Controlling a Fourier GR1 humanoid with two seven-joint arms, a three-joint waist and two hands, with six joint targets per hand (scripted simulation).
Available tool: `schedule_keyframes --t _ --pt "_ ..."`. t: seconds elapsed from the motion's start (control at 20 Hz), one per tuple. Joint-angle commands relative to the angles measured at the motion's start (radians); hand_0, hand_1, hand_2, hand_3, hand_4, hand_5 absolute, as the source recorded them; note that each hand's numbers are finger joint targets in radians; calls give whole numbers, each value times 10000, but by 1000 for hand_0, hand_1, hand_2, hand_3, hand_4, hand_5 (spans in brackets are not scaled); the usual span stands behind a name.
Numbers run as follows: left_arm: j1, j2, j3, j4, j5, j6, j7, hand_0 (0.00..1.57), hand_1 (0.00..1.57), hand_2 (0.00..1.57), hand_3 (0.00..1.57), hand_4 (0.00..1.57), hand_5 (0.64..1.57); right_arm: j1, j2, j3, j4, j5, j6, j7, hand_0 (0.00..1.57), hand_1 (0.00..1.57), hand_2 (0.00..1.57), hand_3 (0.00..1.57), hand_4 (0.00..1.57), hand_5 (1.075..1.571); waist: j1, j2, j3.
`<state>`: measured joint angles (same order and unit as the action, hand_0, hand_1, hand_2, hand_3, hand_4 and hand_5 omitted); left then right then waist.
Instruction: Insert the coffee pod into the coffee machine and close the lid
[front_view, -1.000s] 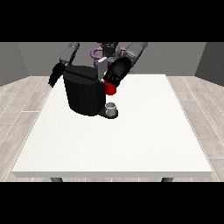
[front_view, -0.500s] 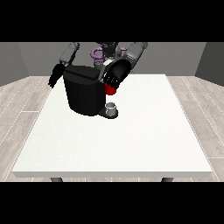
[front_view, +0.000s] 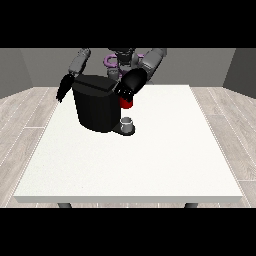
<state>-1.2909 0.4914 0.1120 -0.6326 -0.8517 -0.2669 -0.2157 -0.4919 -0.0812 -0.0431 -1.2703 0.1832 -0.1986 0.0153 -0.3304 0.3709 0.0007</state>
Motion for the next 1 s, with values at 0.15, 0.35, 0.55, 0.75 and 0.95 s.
schedule_keyframes --t 0.15,0.35,0.55,0.75,0.95 --pt "60 487 -162 -90 -342 398 -815 1088 1088 1075 800 0 1571 122 -116 -195 26 -121 39 -329 0 0 0 0 160 1571 52 296 -3" --pt "-79 238 -243 -28 -479 492 -641 815 815 912 662 0 1571 -359 -224 -217 105 -12 13 111 0 0 0 0 207 1571 93 180 -4" --pt "-271 621 -295 17 -820 731 -566 0 0 668 537 0 1571 -326 -34 -69 126 203 -253 -178 0 0 0 0 152 1571 16 468 -2" --pt "132 888 -85 424 -786 979 -1032 0 0 565 474 0 1571 -206 7 217 -500 185 23 582 0 0 0 0 171 1571 -191 258 -8" --pt "-69 680 -56 391 -790 875 -711 0 0 481 381 0 1571 47 333 324 -200 412 -397 178 0 0 0 0 144 1571 -49 172 -4"
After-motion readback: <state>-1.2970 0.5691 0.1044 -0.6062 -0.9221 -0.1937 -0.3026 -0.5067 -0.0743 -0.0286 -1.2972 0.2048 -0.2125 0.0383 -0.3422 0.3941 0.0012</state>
